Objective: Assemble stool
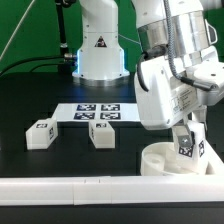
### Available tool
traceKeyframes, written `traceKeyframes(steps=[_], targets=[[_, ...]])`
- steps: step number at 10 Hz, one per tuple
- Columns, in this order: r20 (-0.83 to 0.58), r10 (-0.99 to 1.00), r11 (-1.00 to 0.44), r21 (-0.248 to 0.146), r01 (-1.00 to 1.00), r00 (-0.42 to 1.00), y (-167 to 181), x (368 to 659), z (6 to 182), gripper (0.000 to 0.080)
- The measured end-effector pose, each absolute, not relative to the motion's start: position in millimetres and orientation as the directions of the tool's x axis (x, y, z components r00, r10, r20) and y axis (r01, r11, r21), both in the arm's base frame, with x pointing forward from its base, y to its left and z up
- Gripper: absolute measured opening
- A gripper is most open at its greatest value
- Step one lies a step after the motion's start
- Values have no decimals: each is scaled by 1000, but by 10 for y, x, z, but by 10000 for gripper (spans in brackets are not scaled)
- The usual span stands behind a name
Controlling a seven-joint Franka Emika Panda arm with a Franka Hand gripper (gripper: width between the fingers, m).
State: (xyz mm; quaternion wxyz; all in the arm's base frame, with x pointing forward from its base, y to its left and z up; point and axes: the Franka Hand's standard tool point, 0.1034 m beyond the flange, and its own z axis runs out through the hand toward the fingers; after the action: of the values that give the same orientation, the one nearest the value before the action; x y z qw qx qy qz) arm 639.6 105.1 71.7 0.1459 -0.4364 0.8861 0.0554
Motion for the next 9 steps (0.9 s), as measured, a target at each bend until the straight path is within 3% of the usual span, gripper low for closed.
traceKeyframes(steps=[2,3,4,5,6,8,9], targets=[[-306,-784,578,-42,-815,-541,1056,6392,710,349],[-305,-802,553,-51,-832,-514,1059,6392,712,549],[-302,-847,469,-42,-882,-437,1092,6351,743,549],[-303,-906,326,-51,-944,-296,1110,6321,824,628],[-301,-945,149,-59,-987,-125,1160,6309,896,643],[-284,-949,-104,-122,-987,136,1194,6321,951,649],[-282,-948,-116,-126,-985,147,1187,6318,939,649]])
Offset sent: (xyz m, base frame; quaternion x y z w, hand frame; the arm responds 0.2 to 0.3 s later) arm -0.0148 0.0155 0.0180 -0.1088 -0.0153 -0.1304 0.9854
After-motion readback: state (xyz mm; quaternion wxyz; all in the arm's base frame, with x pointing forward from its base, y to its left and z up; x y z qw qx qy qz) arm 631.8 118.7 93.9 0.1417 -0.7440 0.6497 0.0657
